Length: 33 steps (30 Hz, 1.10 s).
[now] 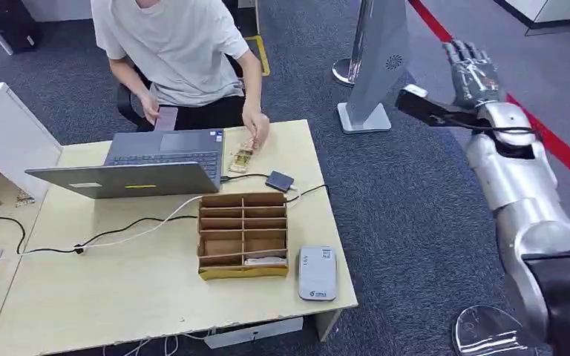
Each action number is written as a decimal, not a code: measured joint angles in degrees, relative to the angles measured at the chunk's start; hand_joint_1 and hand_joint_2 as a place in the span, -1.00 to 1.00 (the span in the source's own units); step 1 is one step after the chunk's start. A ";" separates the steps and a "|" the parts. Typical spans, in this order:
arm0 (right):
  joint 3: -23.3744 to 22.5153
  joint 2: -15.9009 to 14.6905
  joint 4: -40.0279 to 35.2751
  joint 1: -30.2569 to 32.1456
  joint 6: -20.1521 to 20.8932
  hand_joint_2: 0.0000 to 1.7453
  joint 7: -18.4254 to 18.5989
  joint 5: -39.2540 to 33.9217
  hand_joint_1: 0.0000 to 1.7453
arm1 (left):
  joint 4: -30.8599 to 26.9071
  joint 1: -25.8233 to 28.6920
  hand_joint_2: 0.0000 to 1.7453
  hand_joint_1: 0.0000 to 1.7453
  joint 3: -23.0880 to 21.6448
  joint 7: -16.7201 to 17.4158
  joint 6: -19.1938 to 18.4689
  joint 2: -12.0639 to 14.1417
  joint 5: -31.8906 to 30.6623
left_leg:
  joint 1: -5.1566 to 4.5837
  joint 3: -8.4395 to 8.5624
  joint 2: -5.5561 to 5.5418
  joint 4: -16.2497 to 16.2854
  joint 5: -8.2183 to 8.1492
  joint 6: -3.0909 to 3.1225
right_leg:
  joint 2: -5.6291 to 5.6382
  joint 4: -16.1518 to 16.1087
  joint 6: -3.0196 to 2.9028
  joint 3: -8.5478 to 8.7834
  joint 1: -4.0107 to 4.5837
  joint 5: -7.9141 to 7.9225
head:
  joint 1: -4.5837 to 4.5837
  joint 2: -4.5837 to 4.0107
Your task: Pass the card to the sensor for recognition and then transmit it.
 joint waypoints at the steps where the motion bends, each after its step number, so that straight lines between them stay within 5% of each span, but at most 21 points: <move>1: 1.42 1.14 0.00 -0.61 -0.02 1.00 0.61 -0.04 -1.00 | 0.00 0.00 1.00 -1.00 0.07 0.02 -0.66 -0.09 0.28 | 0.00 -0.04 0.00 0.00 0.04 -0.06 | 0.00 0.02 -0.03 -0.05 0.00 0.02 | 0.00 0.00; 12: 14.53 9.31 -0.35 -2.80 -1.36 1.00 2.92 -1.07 -1.00 | 0.00 0.14 1.00 -1.00 1.99 -0.09 -2.53 -0.96 1.18 | 0.00 -0.09 -0.03 0.04 0.06 -0.09 | -0.04 0.02 -0.11 -0.10 -0.01 0.08 | 0.02 0.00; 30: 20.23 10.27 -1.62 -3.04 -1.75 1.00 3.71 -3.59 -1.00 | 0.00 0.32 1.00 -1.00 3.37 1.90 -4.00 -1.42 0.22 | 0.00 -0.09 -0.02 0.05 0.06 -0.10 | -0.04 0.01 -0.12 -0.15 -0.01 0.09 | 0.02 0.00; 31: 20.36 10.16 -1.62 -2.98 -1.83 1.00 3.75 -3.96 -0.82 | 0.00 0.33 1.00 -1.00 3.37 2.20 -4.06 -1.42 0.22 | 0.00 -0.09 -0.02 0.05 0.06 -0.10 | -0.04 0.01 -0.12 -0.15 -0.01 0.09 | 0.02 0.00; 32: 20.45 10.03 -1.62 -2.86 -2.03 1.00 3.75 -4.00 0.82 | 0.00 0.35 1.00 -1.00 3.37 2.25 -4.08 -1.44 0.17 | 0.00 -0.09 -0.02 0.05 0.06 -0.10 | -0.03 0.01 -0.12 -0.15 -0.01 0.09 | 0.02 0.00; 33: 20.56 9.94 -1.62 -2.70 -2.21 1.00 3.73 -4.09 1.00 | 0.00 0.35 1.00 -1.00 3.37 2.27 -4.13 -1.44 0.15 | 0.00 -0.09 -0.02 0.05 0.06 -0.10 | -0.03 0.01 -0.12 -0.15 -0.01 0.09 | 0.04 0.00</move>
